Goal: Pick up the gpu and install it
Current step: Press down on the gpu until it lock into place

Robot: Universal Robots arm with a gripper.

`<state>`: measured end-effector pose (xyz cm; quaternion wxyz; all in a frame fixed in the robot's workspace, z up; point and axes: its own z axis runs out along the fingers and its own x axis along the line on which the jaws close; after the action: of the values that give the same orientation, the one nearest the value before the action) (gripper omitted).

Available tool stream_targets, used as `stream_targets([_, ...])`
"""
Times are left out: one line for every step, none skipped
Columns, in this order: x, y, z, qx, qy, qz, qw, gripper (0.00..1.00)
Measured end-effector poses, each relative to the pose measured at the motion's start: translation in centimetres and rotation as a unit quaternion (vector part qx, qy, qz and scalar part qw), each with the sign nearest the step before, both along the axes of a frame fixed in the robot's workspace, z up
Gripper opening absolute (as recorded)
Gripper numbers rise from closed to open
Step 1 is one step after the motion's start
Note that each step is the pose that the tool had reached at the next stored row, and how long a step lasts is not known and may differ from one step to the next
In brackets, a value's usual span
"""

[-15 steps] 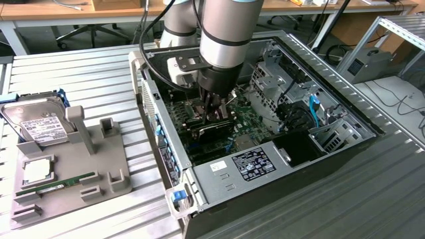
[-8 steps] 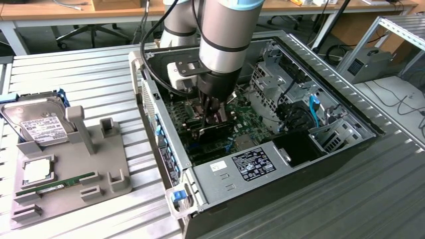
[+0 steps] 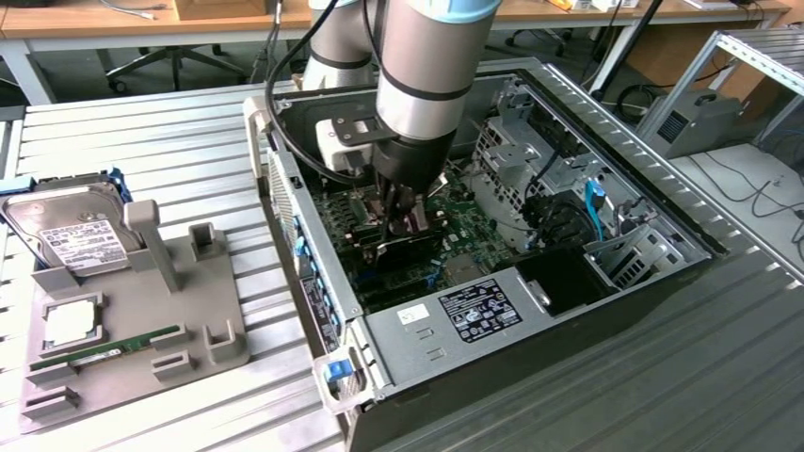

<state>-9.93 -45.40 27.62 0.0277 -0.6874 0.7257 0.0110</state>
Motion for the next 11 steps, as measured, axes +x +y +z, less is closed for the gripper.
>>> stream_targets([0.00, 0.00, -0.07, 0.0005, -0.0001, 0.000, 1.0000, 0.11])
stream_targets([0.00, 0.00, -0.16, 0.0007, 0.0000, 0.000, 1.0000, 0.11])
stream_targets([0.00, 0.00, -0.26, 0.0009, 0.0000, 0.000, 1.0000, 0.11])
stream_targets([0.00, -0.01, -0.33, 0.0009, 0.0001, 0.000, 1.0000, 0.11])
stream_targets([0.00, -0.01, -0.35, 0.0010, 0.0001, 0.000, 1.0000, 0.11])
stream_targets([0.00, -0.01, -0.35, 0.0009, 0.0002, 0.000, 1.0000, 0.11])
stream_targets([0.00, -0.01, -0.35, 0.0010, 0.0001, 0.000, 1.0000, 0.11])
stream_targets([0.00, 0.00, -0.37, 0.0012, 0.0000, 0.000, 1.0000, 0.11])
stream_targets([0.00, 0.00, -0.41, 0.0012, 0.0000, 0.000, 1.0000, 0.11])
stream_targets([0.00, 0.00, -0.47, 0.0013, 0.0000, 0.000, 1.0000, 0.11])
stream_targets([0.00, -0.01, -0.49, 0.0012, 0.0001, 0.000, 1.0000, 0.11])
